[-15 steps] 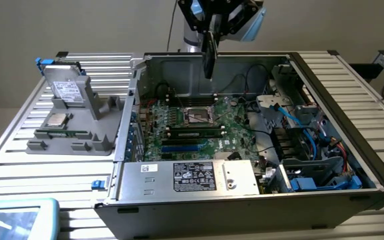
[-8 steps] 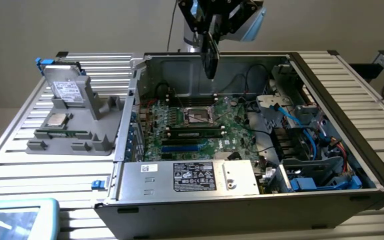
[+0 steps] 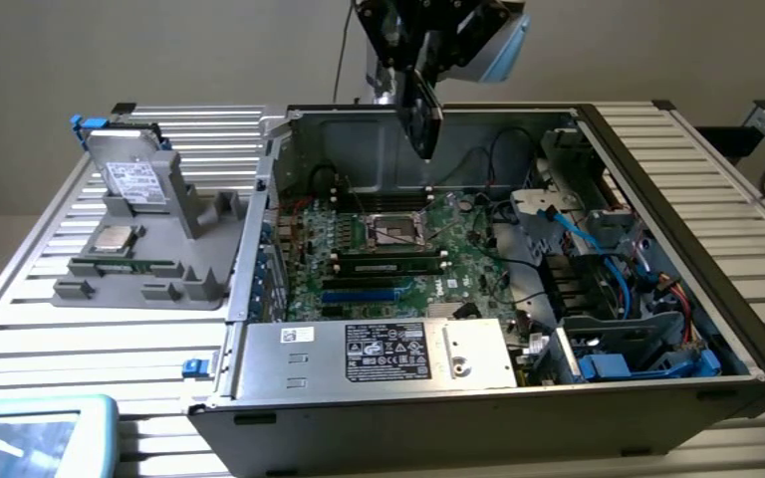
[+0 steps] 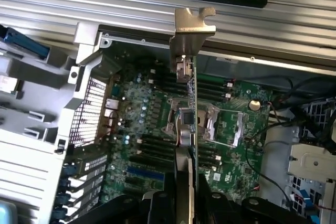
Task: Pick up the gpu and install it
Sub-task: 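Insert the gpu into the slot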
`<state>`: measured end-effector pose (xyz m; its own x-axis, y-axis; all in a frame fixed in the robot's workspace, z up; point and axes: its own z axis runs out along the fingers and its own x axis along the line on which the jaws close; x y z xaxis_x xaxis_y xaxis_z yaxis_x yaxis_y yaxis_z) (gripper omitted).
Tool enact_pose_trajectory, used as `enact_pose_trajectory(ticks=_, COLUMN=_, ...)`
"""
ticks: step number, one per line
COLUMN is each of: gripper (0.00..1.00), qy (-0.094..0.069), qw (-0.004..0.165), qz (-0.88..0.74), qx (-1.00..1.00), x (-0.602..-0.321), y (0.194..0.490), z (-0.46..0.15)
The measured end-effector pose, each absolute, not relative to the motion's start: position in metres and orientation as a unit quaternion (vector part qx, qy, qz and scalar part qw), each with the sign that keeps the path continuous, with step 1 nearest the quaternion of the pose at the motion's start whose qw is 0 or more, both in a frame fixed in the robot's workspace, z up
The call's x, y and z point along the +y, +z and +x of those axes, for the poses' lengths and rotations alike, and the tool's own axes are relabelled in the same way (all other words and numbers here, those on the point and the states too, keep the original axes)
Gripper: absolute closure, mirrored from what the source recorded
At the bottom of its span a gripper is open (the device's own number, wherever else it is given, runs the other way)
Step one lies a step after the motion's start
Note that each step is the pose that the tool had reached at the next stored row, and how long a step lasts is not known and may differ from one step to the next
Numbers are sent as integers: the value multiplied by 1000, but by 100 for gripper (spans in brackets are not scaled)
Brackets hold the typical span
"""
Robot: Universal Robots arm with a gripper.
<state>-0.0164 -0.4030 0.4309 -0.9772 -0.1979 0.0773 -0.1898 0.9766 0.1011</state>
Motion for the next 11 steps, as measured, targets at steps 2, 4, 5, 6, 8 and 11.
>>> enact_pose_trajectory(ticks=2, gripper=73, qy=-46, qw=44, qz=115, qx=-991, x=-403, y=431, z=-16)
enact_pose_trajectory(ticks=4, gripper=73, qy=-45, qw=45, qz=133, qx=-989, x=-403, y=431, z=-16)
enact_pose_trajectory(ticks=5, gripper=73, qy=-45, qw=45, qz=142, qx=-988, x=-403, y=431, z=-16)
enact_pose_trajectory(ticks=6, gripper=73, qy=-44, qw=46, qz=151, qx=-986, x=-403, y=430, z=-16)
enact_pose_trajectory(ticks=8, gripper=73, qy=-43, qw=47, qz=169, qx=-984, x=-403, y=430, z=-16)
enact_pose_trajectory(ticks=11, gripper=73, qy=-42, qw=48, qz=196, qx=-979, x=-403, y=430, z=-16)
